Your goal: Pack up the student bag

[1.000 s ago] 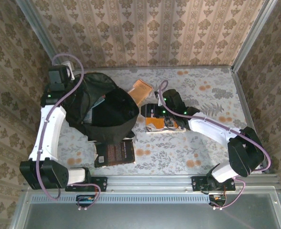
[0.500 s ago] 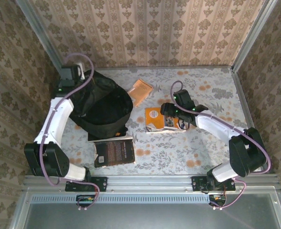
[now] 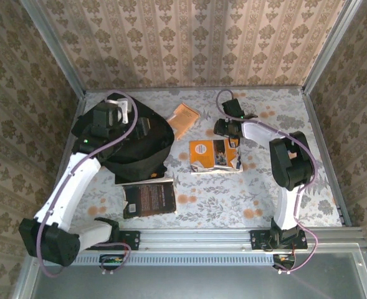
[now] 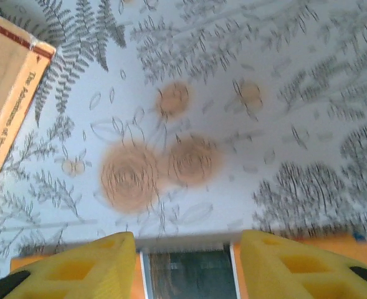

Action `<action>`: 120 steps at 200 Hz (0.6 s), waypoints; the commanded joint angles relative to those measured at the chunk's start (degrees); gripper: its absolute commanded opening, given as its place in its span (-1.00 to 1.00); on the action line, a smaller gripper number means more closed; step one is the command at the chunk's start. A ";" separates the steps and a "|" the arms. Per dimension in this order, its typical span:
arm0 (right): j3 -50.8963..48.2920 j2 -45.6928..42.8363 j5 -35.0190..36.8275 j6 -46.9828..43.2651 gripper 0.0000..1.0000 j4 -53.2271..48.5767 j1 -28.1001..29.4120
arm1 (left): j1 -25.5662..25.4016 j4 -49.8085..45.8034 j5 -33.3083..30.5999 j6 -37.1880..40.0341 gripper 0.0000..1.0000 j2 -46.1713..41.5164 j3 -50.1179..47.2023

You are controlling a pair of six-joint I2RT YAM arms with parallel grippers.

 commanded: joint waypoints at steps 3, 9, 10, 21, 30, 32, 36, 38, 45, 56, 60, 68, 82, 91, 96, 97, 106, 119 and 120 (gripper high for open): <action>8.36 7.39 -0.42 -3.01 -0.08 -8.91 -1.18 | -4.22 -5.99 -1.80 2.74 0.41 -2.46 -1.64; 9.91 8.78 -0.61 -3.34 -0.08 -10.45 -1.37 | -5.40 -6.78 -1.77 2.74 0.43 -2.96 -1.86; 10.13 9.03 -0.68 -3.42 -0.08 -10.59 -1.43 | -5.58 -6.92 -1.79 2.74 0.43 -3.05 -1.88; 11.06 10.29 -1.12 -3.74 -0.08 -11.41 -1.84 | -8.25 -7.87 -1.89 2.58 0.45 -4.06 -2.48; 10.61 10.49 -1.10 -3.75 -0.07 -11.41 -2.03 | -9.88 -8.40 -1.20 2.07 0.46 -4.71 -2.99; 10.30 10.49 -1.18 -3.76 -0.07 -11.40 -2.12 | -10.22 -8.50 -0.95 1.98 0.46 -4.83 -3.08; 9.79 10.29 -1.31 -3.63 -0.06 -11.43 -2.18 | -10.91 -8.70 -0.41 1.62 0.46 -4.97 -3.26; 9.50 10.26 -1.33 -3.66 -0.06 -11.43 -2.26 | -11.25 -8.79 -0.22 1.39 0.46 -5.04 -3.34; 8.66 9.93 -1.40 -3.54 -0.04 -11.18 -2.34 | -12.72 -8.78 0.27 0.50 0.46 -5.16 -3.79; 6.69 8.93 -1.61 -3.41 -0.02 -10.43 -2.62 | -15.29 -8.05 0.87 -0.69 0.46 -5.11 -4.65; 6.02 8.58 -1.84 -3.33 -0.02 -10.12 -2.66 | -16.50 -7.55 0.89 -1.26 0.46 -5.00 -5.06; 4.62 7.69 -1.94 -3.30 -0.01 -9.85 -2.73 | -18.83 -6.17 0.63 -2.62 0.46 -4.54 -6.25; 1.80 5.40 -2.32 -3.02 0.01 -8.98 -2.68 | -22.77 -2.93 0.72 -5.01 0.45 -2.87 -8.46; -1.12 3.57 -2.70 -2.55 0.03 -7.60 -2.66 | -24.90 -1.08 0.90 -6.47 0.46 -1.30 -9.62; -2.65 2.49 -2.84 -2.21 0.03 -6.82 -2.66 | -25.93 -0.17 0.99 -7.01 0.46 -0.37 -10.14; -3.05 2.28 -2.89 -2.15 0.03 -6.71 -2.69 | -26.17 -0.01 1.00 -7.10 0.46 -0.17 -10.20; -6.04 0.15 -3.19 -1.51 0.05 -5.58 -2.71 | -27.62 1.10 1.22 -7.72 0.45 1.60 -10.71; -10.57 -3.04 -4.16 -0.68 0.09 -3.64 -2.65 | -28.15 2.35 2.18 -8.81 0.46 4.06 -11.19; -10.88 -3.34 -4.21 -0.69 0.09 -3.53 -2.65 | -28.16 2.39 2.30 -8.88 0.46 4.33 -11.21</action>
